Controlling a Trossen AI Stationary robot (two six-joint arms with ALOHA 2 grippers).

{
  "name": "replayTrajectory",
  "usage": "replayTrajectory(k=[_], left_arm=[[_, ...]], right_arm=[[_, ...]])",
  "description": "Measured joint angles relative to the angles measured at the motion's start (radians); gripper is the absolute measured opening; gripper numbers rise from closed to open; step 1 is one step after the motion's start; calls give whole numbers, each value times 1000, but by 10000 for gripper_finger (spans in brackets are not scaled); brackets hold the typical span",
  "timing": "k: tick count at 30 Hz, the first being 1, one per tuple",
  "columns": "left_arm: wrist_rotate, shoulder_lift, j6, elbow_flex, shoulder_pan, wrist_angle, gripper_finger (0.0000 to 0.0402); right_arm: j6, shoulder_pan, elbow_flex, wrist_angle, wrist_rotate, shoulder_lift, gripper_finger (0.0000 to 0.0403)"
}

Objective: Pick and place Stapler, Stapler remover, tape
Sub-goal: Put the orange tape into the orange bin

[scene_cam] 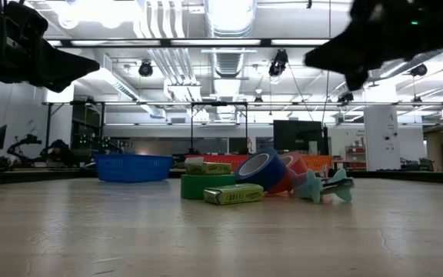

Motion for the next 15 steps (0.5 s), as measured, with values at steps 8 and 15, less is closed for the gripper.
replayTrajectory(k=[8, 15], left_arm=[[0, 0, 0, 0, 0, 0, 51], [0, 0, 0, 0, 0, 3, 51]], right_arm=[[87, -28, 317, -379, 61, 256, 174], [205, -28, 517, -674, 147, 445, 222]])
